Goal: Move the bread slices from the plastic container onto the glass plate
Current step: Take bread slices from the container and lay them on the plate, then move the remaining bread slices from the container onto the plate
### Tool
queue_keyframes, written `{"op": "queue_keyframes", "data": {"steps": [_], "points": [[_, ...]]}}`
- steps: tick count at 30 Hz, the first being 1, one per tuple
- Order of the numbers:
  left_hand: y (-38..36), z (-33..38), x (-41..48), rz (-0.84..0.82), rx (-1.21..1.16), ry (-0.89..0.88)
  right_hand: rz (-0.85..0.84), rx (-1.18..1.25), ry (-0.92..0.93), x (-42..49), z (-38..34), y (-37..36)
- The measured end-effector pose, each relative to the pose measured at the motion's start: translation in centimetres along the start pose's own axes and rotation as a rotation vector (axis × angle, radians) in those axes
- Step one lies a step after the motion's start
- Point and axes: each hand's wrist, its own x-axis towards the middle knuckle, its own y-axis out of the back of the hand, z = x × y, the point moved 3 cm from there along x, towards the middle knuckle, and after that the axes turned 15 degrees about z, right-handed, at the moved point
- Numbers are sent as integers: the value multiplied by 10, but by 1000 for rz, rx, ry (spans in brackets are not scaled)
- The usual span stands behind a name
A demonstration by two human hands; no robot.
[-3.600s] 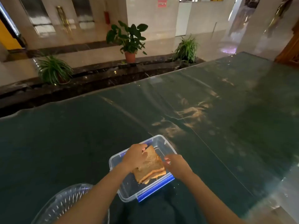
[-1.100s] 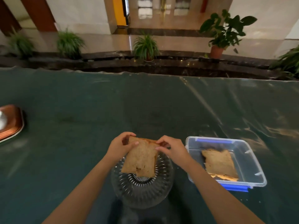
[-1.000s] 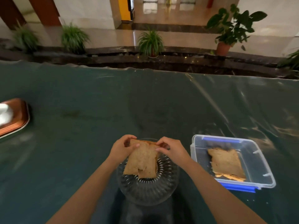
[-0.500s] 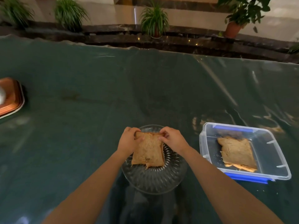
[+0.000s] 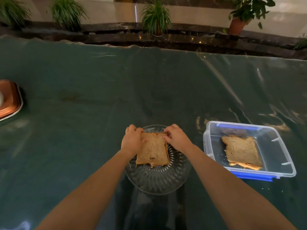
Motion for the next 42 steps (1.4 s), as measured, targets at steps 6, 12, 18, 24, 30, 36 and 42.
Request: {"op": "queue_keyframes", "data": {"steps": [6, 12, 18, 24, 30, 36, 42], "points": [[14, 7, 2, -49, 49, 12, -39, -38, -29, 1, 1, 16], [42, 22, 13, -53, 100, 20, -46, -39, -73, 0, 4, 51], [57, 72, 28, -93, 167, -117, -27, -52, -148, 1, 22, 105], [53, 145, 33, -156, 159, -261, 33, -53, -213, -12, 55, 155], [36, 218, 22, -235, 96, -384, 105, -30, -312, -38, 100, 193], [-1, 276, 4, -375, -117, -435, 163, -76, -461, -75, 156, 222], [-43, 320, -4, -442, -137, -518, 132, -9, -566, -112, 206, 226]]}}
